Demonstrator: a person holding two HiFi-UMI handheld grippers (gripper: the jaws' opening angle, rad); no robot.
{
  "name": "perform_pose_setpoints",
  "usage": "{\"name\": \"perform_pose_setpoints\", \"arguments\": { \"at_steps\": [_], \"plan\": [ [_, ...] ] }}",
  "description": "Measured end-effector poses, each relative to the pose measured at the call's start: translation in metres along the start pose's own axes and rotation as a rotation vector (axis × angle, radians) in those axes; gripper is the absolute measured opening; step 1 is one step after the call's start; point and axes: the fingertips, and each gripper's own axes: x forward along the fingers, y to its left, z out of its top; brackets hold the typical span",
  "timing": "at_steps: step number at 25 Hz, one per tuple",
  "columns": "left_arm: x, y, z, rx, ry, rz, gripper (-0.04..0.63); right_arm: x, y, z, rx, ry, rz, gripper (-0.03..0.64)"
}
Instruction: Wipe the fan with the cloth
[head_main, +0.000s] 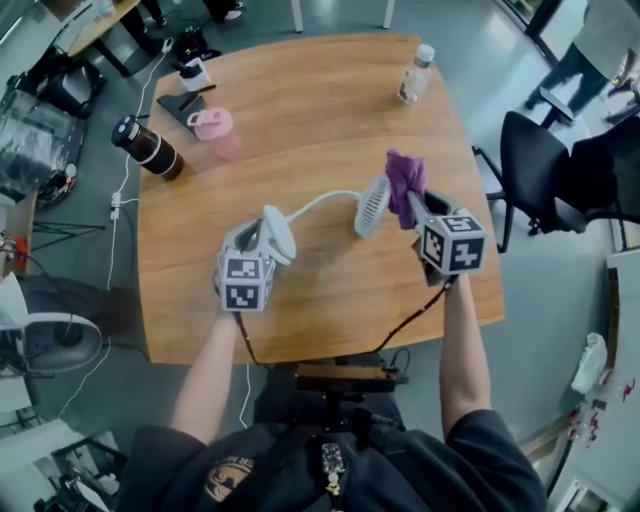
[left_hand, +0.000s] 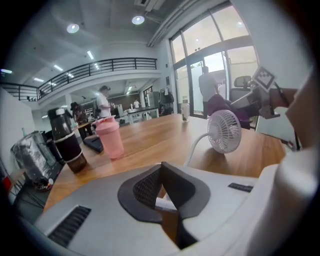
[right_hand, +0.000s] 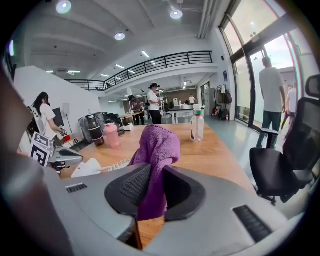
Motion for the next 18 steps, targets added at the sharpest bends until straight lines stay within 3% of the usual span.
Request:
{"name": "perform_pose_setpoints", "arguments": {
  "at_steps": [4,10,15,18],
  "plan": [
    [0.019,-0.028,0.011,0.086,0.024,-0.03,0.0,0.014,-0.003,-0.007,0.054,-0.001,0.038,0.08],
    [0.034,-0.031,0.003,0.16,0.093,0.003,0.0,0.05,-0.01,-0.035,0.103,0.075,0.086,0.08],
    [0.035,-0.034,0.006,0.129,0.101,0.006,0.0,0.066,0.002,-0.079,0.08,0.198,0.111,0.079],
    [0.034,-0.036,0.006,0.114,0.103,0.011,0.0,0.057,0.027,-0.094,0.063,0.217,0.141,0.078]
  ]
}}
